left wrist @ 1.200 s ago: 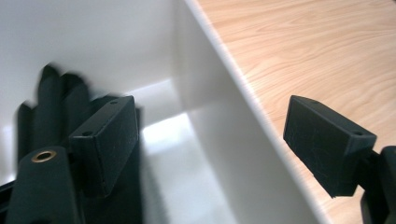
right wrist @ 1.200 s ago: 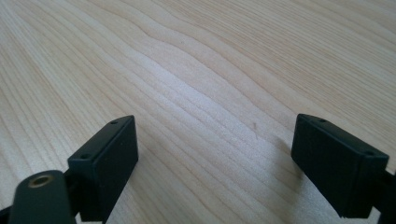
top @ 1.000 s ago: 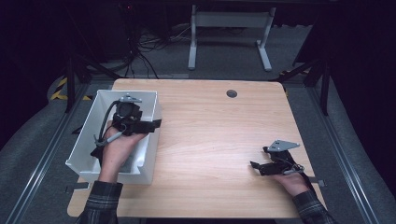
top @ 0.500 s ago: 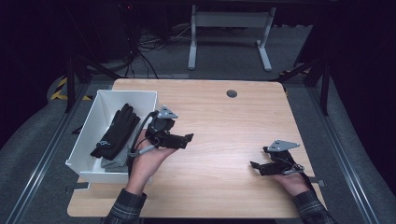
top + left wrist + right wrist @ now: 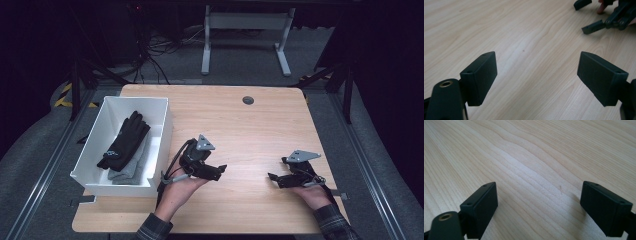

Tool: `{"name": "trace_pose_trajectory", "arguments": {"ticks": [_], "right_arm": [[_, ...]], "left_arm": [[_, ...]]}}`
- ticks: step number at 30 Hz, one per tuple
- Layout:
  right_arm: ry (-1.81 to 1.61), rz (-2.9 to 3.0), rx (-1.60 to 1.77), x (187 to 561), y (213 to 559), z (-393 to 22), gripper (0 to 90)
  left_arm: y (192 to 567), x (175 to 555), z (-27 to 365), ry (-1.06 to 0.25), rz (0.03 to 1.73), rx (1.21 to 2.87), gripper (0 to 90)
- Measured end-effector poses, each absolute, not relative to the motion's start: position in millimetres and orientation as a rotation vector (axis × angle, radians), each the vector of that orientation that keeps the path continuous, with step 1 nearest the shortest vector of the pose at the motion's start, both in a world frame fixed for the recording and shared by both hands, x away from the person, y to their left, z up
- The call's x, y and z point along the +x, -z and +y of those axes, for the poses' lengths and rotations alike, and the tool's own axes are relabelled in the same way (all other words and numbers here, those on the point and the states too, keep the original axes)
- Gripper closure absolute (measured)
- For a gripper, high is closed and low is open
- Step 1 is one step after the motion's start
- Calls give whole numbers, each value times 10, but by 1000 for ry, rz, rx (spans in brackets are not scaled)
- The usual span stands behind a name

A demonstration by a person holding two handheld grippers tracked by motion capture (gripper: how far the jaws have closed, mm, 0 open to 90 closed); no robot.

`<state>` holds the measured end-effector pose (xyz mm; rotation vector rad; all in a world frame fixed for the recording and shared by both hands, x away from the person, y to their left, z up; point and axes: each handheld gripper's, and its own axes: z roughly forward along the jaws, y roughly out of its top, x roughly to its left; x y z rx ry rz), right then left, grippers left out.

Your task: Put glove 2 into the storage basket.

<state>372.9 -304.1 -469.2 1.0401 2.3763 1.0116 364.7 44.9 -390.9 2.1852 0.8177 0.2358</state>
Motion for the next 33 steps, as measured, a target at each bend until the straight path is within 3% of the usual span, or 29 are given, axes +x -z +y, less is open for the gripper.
{"name": "trace_pose_trajectory", "arguments": {"ticks": [15,25,33], "right_arm": [[-1014,2372,1043,3701,4694,-3056,149],[-1012,2366,1054,3629,4694,-3083,149],[-1013,2368,1053,3626,4694,-3085,149]], "left_arm": [[4462,3589,360,-275,752,2285,141],[4704,3628,322,-266,748,2352,19],[4746,3642,391,-233,681,2331,0]]}}
